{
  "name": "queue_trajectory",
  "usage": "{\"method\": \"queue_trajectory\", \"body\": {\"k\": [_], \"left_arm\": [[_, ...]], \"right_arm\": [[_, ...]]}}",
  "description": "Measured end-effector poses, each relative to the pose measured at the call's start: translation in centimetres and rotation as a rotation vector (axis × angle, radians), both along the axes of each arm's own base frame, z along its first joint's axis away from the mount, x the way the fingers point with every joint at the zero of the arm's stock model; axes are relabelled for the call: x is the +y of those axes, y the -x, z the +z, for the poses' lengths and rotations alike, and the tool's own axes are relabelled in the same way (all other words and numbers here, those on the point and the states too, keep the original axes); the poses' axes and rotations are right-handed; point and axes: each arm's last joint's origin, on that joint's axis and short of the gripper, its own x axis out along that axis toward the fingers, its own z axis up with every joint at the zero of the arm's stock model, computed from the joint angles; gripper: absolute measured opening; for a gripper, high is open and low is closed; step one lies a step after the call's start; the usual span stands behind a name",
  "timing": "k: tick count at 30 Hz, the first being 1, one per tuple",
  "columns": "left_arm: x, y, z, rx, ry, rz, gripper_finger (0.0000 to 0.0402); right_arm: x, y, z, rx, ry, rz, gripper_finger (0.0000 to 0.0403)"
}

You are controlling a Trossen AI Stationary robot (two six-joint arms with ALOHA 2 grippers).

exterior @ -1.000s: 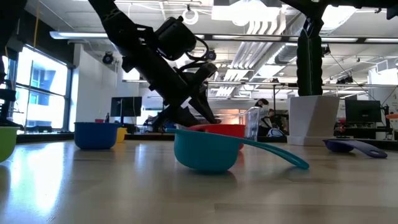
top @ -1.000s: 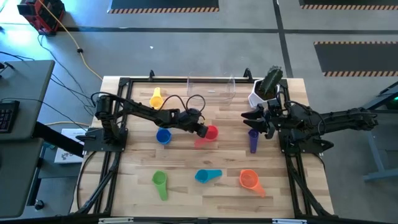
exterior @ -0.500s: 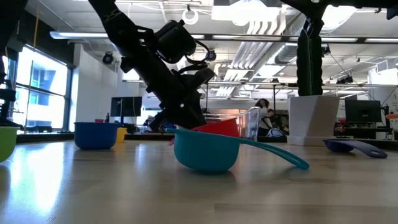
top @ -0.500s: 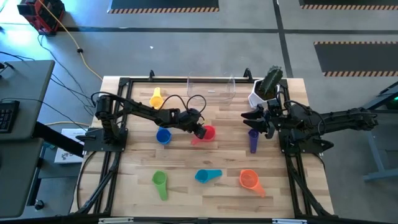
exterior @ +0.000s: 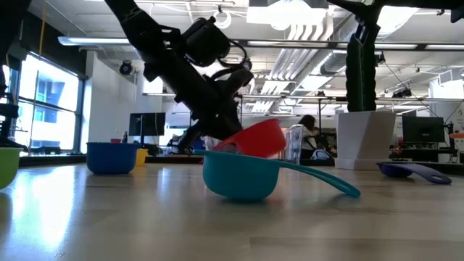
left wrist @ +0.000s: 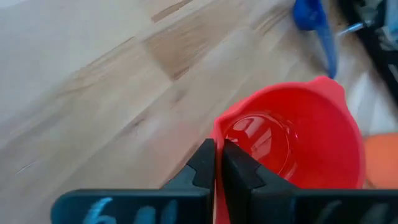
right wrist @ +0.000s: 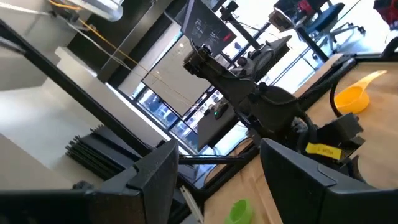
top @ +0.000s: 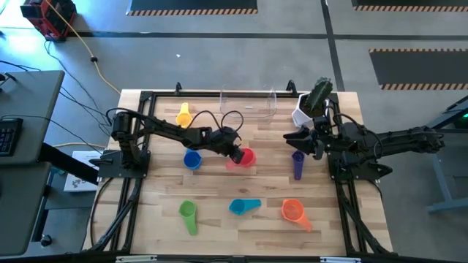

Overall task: Nest measuring cups in basket
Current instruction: Stack the red measuring cup on top of the orange measuring cup

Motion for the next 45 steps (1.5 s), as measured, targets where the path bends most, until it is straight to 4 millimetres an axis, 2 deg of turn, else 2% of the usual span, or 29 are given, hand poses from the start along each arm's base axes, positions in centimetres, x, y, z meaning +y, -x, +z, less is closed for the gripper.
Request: {"method": "queue_trajectory", "body": {"k": [4, 11, 16, 22, 26, 30, 34, 36, 45], "left_arm": [[-0.8, -1.5, 2.0, -0.050, 0.013, -0.057, 0.0003], [-3.2, -3.4, 5.7, -0.041, -0.073, -0.143, 0.0003], [-4.7, -3.6, 6.6, -0.003, -0.112, -0.187, 0.0005], [-6.8, -3.0, 5.3, 0.114, -0.116, -0.243, 0.0006], [-7.9, -2.8, 5.0, 0.145, -0.180, -0.217, 0.0006], [-8.4, -2.8, 4.6, 0.160, -0.172, -0.201, 0.0006], [-8.8, -2.9, 2.1, 0.249, -0.138, -0.221, 0.0007], [-9.0, -3.1, 1.5, 0.253, -0.120, -0.214, 0.0007], [-9.6, -3.2, 0.9, 0.261, -0.132, -0.216, 0.0007]], "right_arm": [[-0.1, 0.0, 0.0, 0.003, -0.016, -0.016, 0.0218], [-0.1, 0.0, 0.0, 0.003, -0.033, -0.029, 0.0218], [-0.1, 0.0, 0.0, 0.004, -0.012, -0.041, 0.0218], [-0.1, 0.0, -0.1, 0.005, -0.010, -0.040, 0.0218], [-0.1, 0.0, -0.1, 0.009, -0.010, -0.040, 0.0218], [-0.1, 0.0, -0.1, 0.009, -0.010, -0.041, 0.0218], [-0.1, 0.0, -0.1, 0.011, -0.009, -0.040, 0.0218], [-0.1, 0.0, -0.2, 0.020, -0.008, -0.041, 0.0218], [-0.1, -0.1, -0.3, 0.031, -0.008, -0.041, 0.0218]]}}
